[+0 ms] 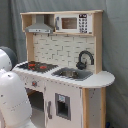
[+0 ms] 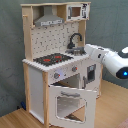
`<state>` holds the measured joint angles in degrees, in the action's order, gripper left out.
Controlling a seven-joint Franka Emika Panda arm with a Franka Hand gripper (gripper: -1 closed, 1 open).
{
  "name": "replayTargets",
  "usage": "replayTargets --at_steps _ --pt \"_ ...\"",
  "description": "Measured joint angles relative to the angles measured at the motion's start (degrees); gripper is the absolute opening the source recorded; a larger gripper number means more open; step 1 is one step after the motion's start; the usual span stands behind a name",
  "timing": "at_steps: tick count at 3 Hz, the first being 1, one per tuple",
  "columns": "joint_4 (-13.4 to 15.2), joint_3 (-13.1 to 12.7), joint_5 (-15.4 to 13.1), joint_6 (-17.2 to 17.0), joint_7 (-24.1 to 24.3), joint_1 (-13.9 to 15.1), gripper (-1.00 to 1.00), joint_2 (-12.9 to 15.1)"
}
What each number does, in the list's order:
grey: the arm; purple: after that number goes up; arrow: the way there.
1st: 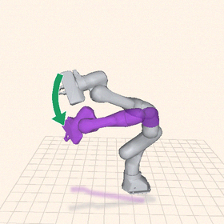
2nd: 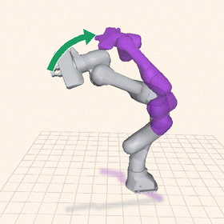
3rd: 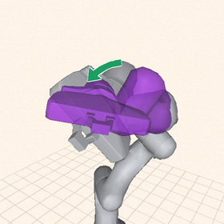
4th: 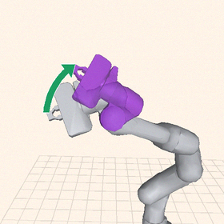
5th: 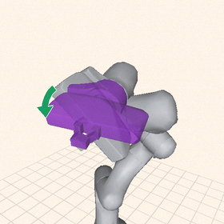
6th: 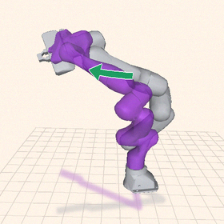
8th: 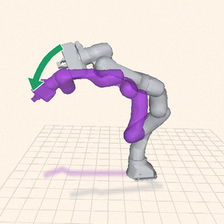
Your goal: Play with the kitchen
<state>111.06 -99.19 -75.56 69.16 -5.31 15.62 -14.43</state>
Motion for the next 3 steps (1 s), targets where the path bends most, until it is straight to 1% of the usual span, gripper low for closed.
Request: replayTargets --at_steps 1,2,3 --pt "1.66 -0.69 -4.68 2.38 -0.74 0.3 1.0 -3.28" --pt "2.83 -0.78 -7.85 7.09 -1.41 1.31 1.0 -6.23" --pt "3.33 -1.42 -8.98 11.78 -2.38 2.92 1.0 -8.59"
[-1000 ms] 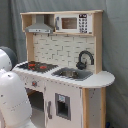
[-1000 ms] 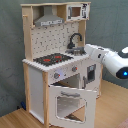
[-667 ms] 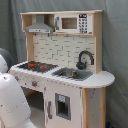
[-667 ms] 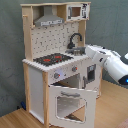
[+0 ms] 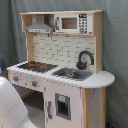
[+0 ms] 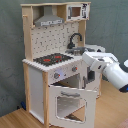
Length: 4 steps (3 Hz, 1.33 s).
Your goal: Play with the kitchen
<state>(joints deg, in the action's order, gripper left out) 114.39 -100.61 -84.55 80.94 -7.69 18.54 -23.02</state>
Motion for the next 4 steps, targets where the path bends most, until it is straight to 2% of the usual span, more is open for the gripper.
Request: replayTargets --at_steps 1,2,3,4 --pt "0.71 -1.85 -0.03 4.92 -0.08 2.46 1.0 -2.48" --pt "0.71 -4.1 -0.03 9.74 -0.25 5.25 1.0 -3.6" --pt "1.1 -4.07 0.05 14.81 -1.84 7.63 1.0 -3.44" --pt "3.19 -3.23 0.12 16.38 3.22 9.6 1.0 -2.57"
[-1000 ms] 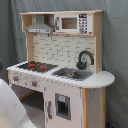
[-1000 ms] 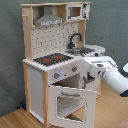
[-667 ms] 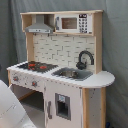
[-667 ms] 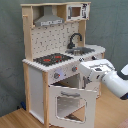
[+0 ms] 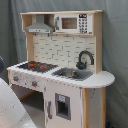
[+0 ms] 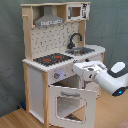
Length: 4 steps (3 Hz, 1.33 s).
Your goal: Play with the kitchen
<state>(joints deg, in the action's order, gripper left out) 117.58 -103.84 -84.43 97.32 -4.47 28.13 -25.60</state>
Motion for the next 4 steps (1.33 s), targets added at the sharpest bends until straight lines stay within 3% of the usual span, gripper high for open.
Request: replayTargets --at_steps 2,4 --pt "2.61 3.2 -0.12 5.55 9.4 0.05 1.0 0.11" --pt "4.84 6.25 -2.4 10.59 19.15 0.03 1.0 0.11"
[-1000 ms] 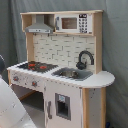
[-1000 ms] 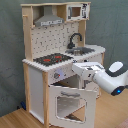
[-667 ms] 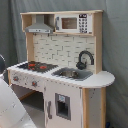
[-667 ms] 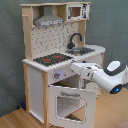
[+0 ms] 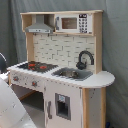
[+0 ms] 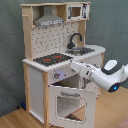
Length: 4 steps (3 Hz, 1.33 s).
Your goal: Play with the kitchen
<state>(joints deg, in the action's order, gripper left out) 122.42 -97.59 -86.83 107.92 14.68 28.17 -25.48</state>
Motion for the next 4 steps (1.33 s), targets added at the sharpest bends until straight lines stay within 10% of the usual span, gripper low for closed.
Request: replayTargets --at_steps 4 --pt "9.35 5.63 -9.22 5.72 22.36 -0.31 1.0 0.01"
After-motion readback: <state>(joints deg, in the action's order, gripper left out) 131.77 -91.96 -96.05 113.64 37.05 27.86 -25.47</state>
